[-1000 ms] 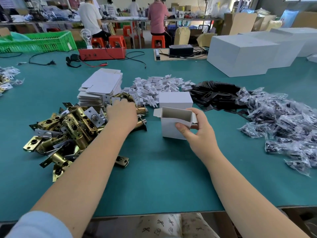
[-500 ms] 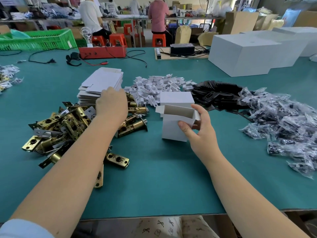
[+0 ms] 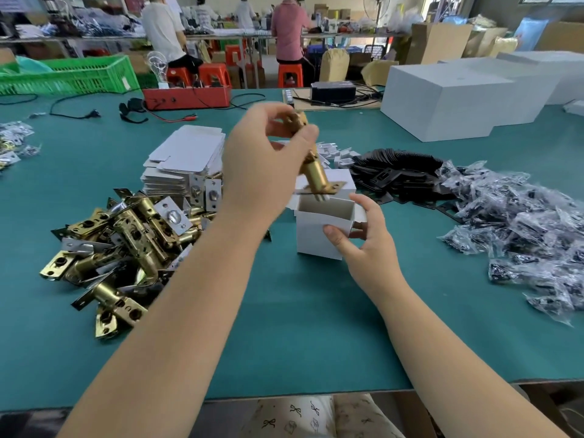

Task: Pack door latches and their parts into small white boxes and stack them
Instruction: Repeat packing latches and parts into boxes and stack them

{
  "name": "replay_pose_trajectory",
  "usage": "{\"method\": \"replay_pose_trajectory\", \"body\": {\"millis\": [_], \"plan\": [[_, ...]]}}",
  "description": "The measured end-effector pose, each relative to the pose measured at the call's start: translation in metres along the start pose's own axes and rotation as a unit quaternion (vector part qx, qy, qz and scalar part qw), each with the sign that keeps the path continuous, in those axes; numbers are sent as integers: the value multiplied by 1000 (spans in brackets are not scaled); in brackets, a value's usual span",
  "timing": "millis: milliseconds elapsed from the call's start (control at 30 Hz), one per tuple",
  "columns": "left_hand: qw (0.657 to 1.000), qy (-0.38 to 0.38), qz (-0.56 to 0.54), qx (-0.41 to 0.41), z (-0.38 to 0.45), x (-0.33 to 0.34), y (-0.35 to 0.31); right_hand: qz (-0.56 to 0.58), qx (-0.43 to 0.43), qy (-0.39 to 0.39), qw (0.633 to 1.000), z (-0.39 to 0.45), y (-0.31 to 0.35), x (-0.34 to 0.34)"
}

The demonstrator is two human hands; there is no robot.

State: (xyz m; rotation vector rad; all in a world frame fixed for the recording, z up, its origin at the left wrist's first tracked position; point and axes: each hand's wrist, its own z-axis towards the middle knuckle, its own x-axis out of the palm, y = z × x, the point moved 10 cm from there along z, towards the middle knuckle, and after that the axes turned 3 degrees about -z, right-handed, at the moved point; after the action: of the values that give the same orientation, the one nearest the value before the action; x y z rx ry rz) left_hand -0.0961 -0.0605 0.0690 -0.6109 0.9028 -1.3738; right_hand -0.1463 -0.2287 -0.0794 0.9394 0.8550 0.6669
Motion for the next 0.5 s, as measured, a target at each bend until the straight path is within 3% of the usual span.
{"method": "replay_pose_trajectory", "body": {"millis": [100, 400, 500], "plan": [[1000, 9, 9, 3, -14, 22, 7, -2, -4, -1, 1000, -1, 3, 0], [983, -10, 135, 121, -23, 32, 2, -6, 8, 12, 1000, 0, 1, 1], [981, 11, 158, 116, -25, 38, 12, -4, 4, 14, 1000, -1, 3, 2]]}}
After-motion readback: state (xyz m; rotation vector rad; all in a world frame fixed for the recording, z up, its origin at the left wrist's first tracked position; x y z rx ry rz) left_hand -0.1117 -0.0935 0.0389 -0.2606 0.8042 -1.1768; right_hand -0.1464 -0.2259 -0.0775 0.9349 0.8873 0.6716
